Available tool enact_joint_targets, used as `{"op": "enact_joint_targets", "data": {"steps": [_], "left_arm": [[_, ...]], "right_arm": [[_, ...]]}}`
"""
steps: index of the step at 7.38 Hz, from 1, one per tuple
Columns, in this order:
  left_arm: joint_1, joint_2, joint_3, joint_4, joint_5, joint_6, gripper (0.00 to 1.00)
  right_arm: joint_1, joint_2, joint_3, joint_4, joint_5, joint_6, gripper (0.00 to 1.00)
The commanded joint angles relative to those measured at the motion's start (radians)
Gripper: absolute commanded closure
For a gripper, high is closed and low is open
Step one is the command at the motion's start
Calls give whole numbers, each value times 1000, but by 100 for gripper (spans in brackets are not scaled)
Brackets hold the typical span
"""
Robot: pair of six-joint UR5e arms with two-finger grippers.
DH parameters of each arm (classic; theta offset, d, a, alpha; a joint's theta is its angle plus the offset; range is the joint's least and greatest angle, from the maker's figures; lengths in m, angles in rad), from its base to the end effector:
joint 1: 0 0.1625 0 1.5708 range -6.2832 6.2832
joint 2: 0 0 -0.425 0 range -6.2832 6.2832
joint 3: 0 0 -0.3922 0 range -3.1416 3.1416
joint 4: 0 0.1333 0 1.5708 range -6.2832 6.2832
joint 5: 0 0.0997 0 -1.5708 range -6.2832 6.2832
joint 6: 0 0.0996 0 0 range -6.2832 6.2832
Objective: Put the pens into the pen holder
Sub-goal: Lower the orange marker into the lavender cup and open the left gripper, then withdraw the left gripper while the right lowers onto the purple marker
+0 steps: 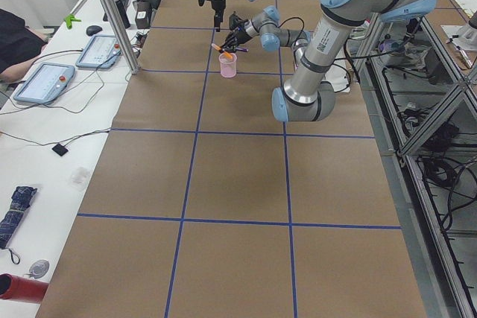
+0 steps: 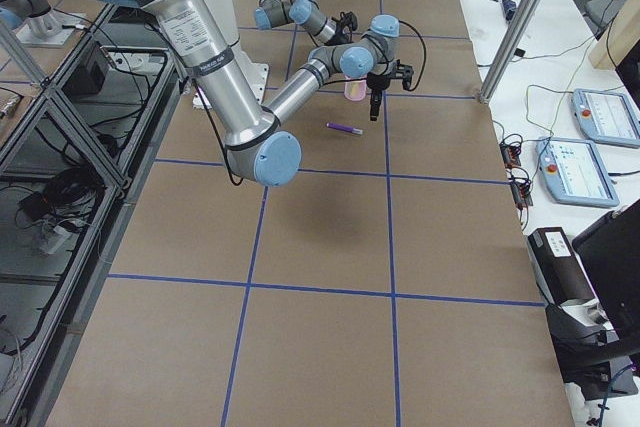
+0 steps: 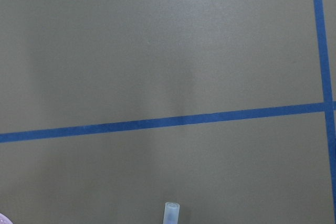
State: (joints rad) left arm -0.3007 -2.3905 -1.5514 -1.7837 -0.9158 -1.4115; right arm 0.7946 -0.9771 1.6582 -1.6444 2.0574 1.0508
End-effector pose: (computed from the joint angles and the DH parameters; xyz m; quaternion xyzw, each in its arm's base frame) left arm 0.6146 -0.3937 0.1283 0.3786 0.3832 -0.2142 0.8148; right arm -0.4107 -0.5421 0.2832 -0.0046 -0.3703 0.0554 0.9273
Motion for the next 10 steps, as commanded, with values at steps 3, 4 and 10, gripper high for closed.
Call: {"op": "enact_joint_targets", "data": {"steps": [3, 4, 10], "left_arm": [[5, -6, -18, 1, 3, 8, 0], [0, -3, -83, 7, -1, 101, 0], [-383, 187, -345, 107, -663, 339, 0]], "right_arm": [[0, 5, -1, 0, 1, 0, 0], [-2, 6, -1, 0, 1, 1, 0], [-69, -6, -127, 258, -2, 213, 0]]}}
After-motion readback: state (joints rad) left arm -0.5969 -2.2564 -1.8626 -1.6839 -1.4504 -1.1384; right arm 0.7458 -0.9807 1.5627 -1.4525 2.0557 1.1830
